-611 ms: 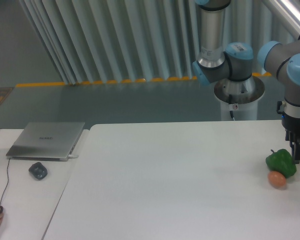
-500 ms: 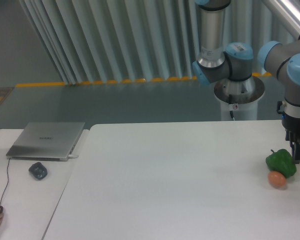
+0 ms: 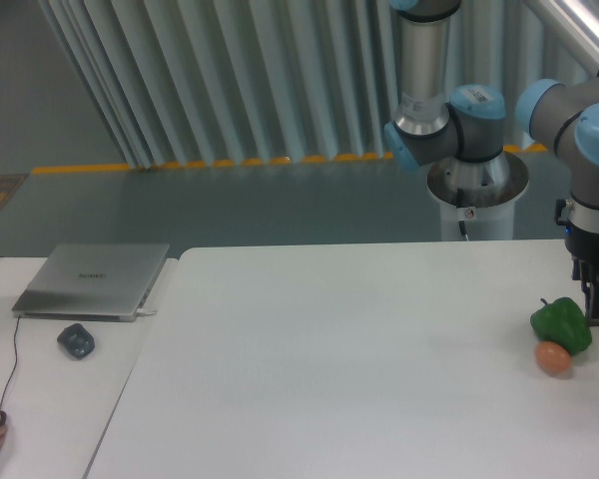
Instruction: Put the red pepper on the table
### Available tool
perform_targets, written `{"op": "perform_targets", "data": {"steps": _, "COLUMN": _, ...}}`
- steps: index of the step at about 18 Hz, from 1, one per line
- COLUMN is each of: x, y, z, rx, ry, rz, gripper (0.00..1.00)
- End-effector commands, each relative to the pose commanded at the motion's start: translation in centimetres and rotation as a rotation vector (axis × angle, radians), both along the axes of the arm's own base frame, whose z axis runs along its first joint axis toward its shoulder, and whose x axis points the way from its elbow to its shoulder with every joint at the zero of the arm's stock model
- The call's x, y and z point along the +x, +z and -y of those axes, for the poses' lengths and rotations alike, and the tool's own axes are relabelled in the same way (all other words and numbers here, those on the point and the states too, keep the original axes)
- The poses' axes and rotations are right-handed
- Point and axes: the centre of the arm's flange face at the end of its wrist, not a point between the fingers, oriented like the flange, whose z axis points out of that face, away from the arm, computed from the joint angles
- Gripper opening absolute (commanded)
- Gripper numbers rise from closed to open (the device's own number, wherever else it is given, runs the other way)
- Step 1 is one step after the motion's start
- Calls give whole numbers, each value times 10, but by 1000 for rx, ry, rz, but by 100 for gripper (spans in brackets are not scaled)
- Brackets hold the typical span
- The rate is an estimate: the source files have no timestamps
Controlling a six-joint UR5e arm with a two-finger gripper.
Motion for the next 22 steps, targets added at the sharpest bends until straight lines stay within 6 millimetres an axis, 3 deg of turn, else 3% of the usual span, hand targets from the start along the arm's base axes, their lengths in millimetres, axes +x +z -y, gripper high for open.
{"op": "perform_targets", "data": {"steps": 10, "x": -24, "y": 10, "z": 22, "rx": -4, "ry": 37, "rz": -39, "gripper": 100}}
{"op": "perform_targets", "data": {"steps": 15, "x": -62, "y": 19, "z": 65, "rx": -4, "ry": -15, "rz": -63, "gripper": 100}}
{"op": "perform_targets", "data": {"steps": 19, "x": -103, "y": 31, "z": 117, "rx": -8, "ry": -135, "rz": -99, "gripper": 100}}
{"op": "perform_targets", "data": {"steps": 22, "x": -116, "y": 27, "z": 140, "rx": -18, "ry": -158, "rz": -88, "gripper": 100}}
